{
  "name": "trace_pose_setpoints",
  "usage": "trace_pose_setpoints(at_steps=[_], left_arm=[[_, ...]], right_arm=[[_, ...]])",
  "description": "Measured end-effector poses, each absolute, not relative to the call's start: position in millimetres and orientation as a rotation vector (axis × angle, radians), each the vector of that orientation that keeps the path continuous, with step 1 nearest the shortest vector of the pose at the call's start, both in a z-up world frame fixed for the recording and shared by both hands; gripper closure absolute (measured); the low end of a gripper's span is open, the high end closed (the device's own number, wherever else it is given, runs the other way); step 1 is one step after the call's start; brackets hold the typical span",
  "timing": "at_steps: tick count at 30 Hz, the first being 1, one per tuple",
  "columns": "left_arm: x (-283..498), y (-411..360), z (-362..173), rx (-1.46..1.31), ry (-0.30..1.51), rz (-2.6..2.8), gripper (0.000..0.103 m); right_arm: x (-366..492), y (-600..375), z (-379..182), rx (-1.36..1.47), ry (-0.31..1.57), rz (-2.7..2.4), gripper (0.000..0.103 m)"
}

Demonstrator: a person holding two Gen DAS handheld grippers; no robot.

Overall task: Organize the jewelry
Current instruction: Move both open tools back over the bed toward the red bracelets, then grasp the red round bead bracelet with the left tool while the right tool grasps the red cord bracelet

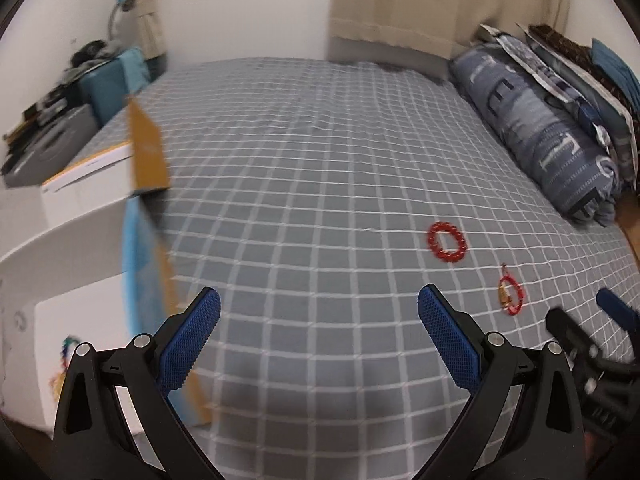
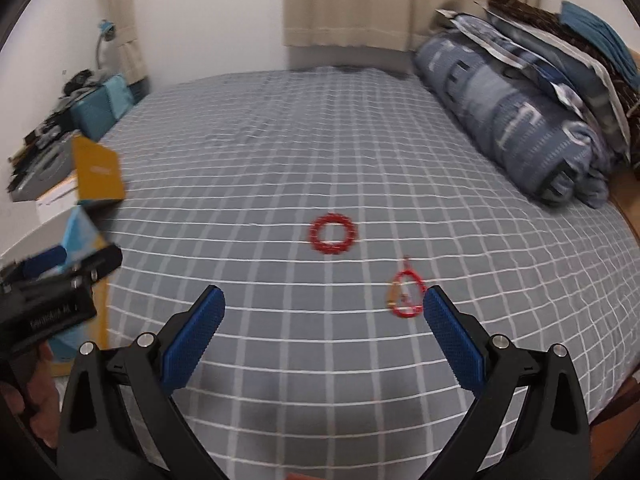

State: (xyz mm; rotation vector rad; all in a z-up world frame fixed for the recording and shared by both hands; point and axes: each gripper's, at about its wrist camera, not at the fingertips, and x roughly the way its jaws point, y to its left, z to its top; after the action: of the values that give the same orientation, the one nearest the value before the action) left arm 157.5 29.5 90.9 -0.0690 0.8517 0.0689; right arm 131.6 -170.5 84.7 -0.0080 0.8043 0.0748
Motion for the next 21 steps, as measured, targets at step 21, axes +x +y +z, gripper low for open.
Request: trace_pose_setpoints(at_steps=[21], left_arm=[[336,-82,-30,0.079,0.999,-0.017,0.006]], right_arm=[[235,-245,-36,0.044,1.008,-0.014,0.008]])
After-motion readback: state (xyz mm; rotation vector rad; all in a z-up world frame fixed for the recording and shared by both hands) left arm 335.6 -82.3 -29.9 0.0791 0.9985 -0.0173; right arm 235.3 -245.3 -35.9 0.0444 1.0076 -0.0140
